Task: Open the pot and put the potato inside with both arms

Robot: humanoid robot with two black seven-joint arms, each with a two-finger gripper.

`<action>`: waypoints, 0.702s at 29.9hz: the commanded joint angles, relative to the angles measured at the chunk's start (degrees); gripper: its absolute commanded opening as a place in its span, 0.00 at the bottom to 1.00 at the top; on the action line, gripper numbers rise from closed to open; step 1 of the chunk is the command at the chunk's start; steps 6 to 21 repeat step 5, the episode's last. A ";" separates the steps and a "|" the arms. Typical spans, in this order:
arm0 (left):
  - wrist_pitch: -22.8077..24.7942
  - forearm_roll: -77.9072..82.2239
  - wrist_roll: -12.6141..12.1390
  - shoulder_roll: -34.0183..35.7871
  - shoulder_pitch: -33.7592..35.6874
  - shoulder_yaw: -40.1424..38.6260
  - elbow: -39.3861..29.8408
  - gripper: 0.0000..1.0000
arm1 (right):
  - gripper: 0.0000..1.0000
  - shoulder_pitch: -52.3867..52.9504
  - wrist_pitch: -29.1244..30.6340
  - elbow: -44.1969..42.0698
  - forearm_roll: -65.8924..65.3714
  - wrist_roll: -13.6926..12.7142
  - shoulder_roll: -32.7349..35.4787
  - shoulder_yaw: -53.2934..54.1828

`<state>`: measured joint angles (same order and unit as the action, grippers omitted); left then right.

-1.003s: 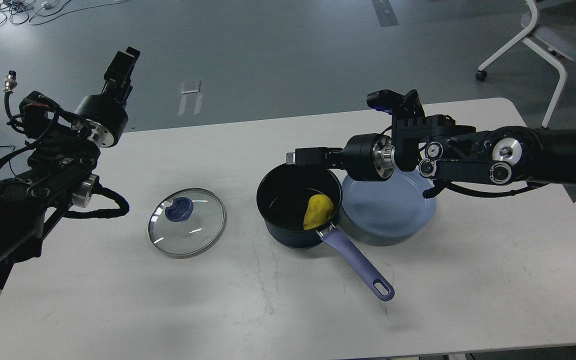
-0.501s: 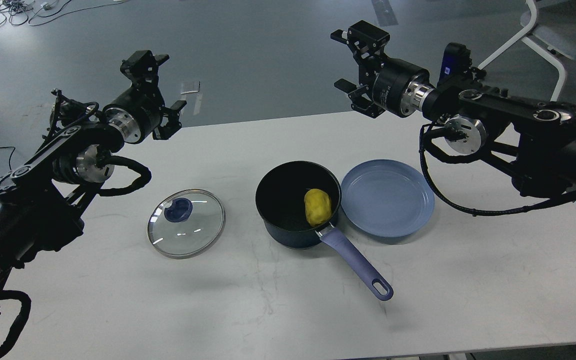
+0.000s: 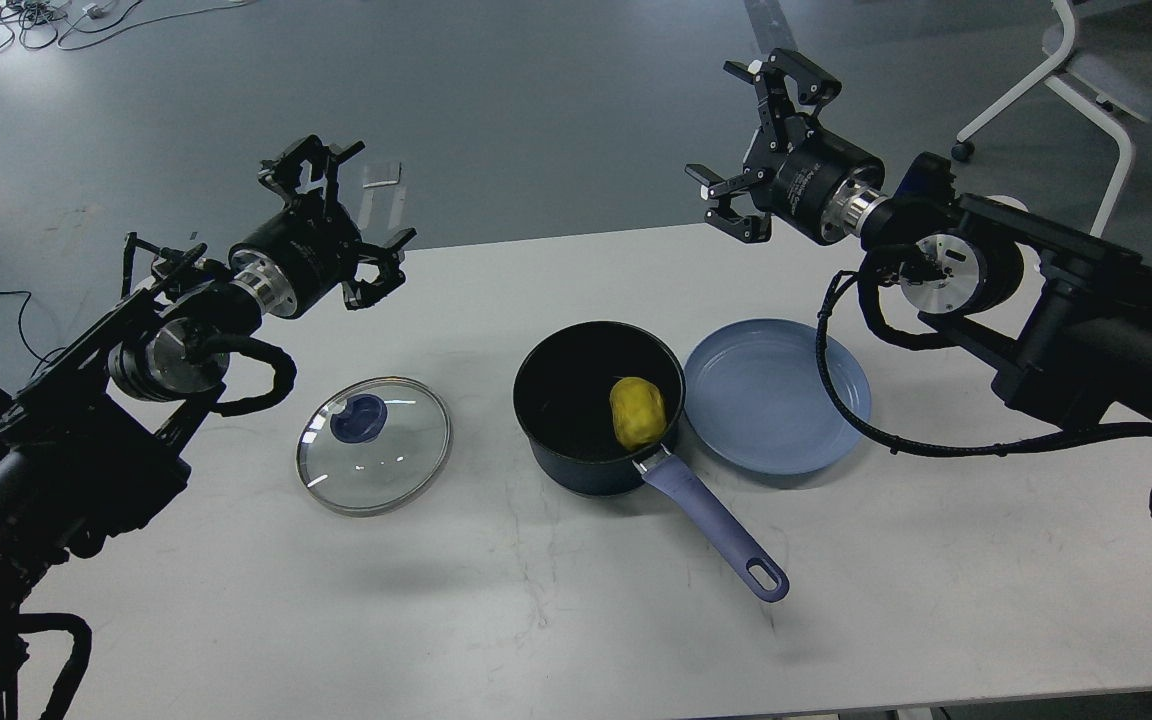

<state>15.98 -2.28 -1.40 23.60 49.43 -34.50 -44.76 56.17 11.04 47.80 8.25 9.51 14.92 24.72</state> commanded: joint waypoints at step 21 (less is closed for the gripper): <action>0.55 -0.18 0.26 0.75 -1.18 -0.30 -1.56 0.99 | 1.00 1.31 -0.67 -6.93 -0.34 0.59 -8.23 -1.34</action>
